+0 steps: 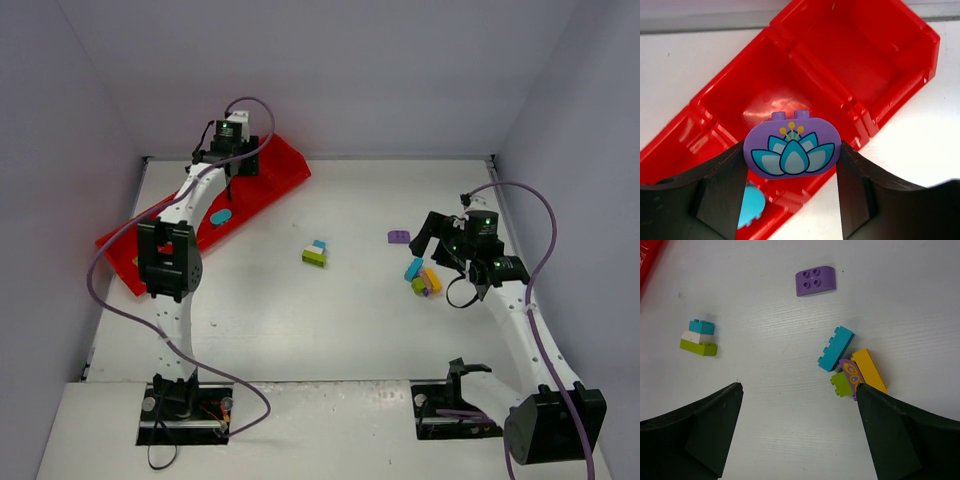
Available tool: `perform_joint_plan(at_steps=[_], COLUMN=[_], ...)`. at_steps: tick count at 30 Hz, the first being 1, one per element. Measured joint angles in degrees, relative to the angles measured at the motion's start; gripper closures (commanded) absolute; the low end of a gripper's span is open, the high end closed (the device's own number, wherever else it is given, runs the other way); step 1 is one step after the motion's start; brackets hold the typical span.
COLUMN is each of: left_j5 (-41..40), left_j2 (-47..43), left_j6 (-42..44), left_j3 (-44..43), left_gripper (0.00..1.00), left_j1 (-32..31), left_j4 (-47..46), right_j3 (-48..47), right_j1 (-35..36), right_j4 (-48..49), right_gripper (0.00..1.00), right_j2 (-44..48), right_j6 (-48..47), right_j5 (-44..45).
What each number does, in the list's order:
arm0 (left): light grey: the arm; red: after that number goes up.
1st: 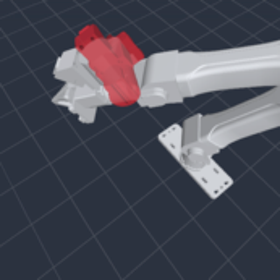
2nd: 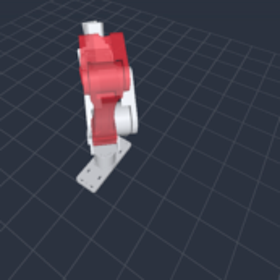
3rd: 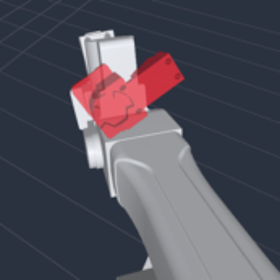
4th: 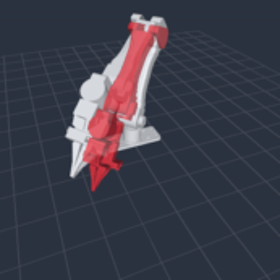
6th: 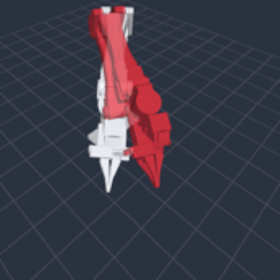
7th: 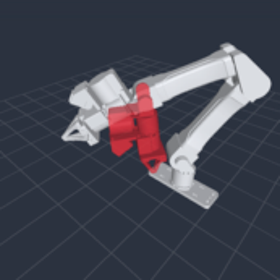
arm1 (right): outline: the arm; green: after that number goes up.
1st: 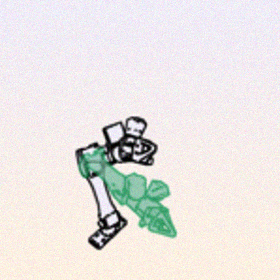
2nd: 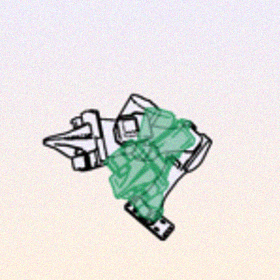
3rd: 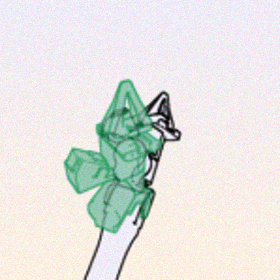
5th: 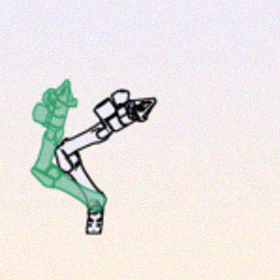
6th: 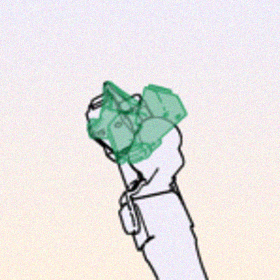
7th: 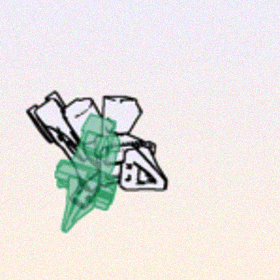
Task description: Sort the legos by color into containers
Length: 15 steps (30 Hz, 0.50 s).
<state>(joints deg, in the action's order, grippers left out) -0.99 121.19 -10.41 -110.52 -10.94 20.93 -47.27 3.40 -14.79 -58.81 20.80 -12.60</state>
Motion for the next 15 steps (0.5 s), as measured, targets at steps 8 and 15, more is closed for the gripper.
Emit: perform_joint_plan(at_steps=[8,15], left_j5=[0.1,0.2], left_j2=[7.8,8.5], left_j6=[1.2,1.4], left_j3=[-7.1,-7.0], left_gripper=[0.41,0.22], left_j1=[0.5,1.0], left_j4=[2.9,4.5], right_j3=[0.2,1.0], right_j1=[0.0,0.0], right_j4=[0.1,0.0], right_gripper=[0.07,0.07], right_j2=[0.1,0.1], right_j6=[0.0,0.1], right_j5=[0.0,0.0])
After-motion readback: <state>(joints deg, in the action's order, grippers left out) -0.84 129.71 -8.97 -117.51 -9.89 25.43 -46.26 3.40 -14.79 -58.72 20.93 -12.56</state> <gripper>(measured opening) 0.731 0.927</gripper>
